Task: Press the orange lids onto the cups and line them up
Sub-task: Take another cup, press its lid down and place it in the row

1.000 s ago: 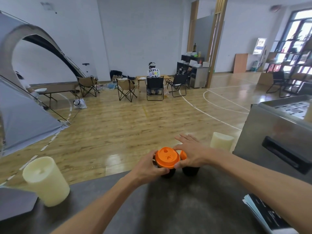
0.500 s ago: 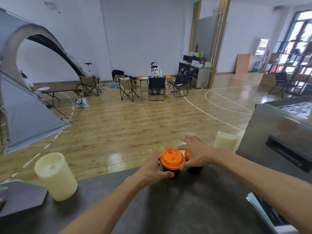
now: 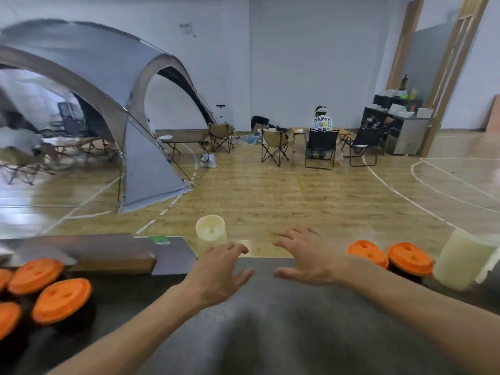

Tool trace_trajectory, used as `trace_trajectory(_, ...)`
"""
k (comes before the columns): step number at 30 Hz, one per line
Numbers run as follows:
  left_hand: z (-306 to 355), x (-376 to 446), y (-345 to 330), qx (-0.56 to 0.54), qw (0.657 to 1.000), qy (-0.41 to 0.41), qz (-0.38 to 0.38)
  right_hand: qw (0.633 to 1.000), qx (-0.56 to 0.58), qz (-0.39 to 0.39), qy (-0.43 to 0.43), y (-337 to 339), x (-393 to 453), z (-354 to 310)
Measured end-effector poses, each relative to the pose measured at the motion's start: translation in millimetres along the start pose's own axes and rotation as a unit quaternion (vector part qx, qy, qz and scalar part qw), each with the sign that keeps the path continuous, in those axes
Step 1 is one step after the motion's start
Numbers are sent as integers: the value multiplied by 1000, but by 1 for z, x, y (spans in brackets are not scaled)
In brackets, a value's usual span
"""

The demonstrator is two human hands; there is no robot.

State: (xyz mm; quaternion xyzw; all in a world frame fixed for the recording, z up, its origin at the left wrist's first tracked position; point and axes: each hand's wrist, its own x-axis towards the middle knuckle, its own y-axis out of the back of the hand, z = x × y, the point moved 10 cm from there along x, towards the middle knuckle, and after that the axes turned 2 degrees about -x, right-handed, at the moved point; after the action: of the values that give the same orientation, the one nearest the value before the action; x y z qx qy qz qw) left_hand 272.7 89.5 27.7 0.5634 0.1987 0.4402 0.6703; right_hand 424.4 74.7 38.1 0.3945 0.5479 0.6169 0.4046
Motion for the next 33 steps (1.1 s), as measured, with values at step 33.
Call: trace_trajectory(33, -245, -176, 80, 52, 990, 131, -1, 989, 119, -35, 75, -33, 149, -288)
